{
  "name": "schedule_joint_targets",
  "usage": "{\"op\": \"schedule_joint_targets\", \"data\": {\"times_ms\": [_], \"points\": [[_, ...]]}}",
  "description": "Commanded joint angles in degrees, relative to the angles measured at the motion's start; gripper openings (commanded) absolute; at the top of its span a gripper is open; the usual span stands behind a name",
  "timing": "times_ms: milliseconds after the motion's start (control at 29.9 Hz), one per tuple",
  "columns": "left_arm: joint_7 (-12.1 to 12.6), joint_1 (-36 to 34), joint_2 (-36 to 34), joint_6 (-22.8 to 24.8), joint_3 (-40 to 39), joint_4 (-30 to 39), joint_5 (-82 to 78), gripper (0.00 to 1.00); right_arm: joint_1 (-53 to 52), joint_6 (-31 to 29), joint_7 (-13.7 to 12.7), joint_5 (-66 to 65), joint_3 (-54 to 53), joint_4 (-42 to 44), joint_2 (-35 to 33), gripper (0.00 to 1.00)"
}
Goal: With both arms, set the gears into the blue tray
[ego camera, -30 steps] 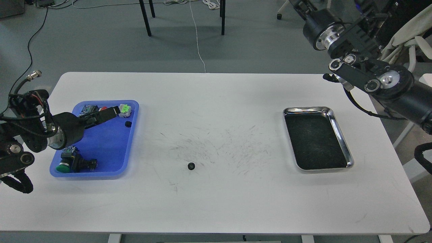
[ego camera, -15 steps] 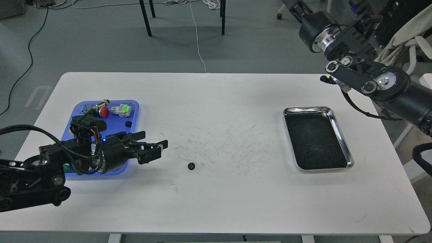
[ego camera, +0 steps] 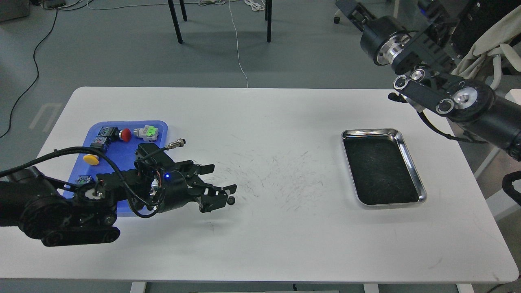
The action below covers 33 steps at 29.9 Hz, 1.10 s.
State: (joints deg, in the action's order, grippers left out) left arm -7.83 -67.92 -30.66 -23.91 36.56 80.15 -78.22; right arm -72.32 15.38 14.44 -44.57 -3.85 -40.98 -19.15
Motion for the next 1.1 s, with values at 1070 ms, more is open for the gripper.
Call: {"op": "schedule_joint_targets", "data": {"times_ms": [1070], "points": [[0.2,0.6,8.6,-4.1,8.5,-9.7,-6.1,0.56,0.1,-0.1,0.1,-0.1,0.1,0.4,0.0,0.73]]}}
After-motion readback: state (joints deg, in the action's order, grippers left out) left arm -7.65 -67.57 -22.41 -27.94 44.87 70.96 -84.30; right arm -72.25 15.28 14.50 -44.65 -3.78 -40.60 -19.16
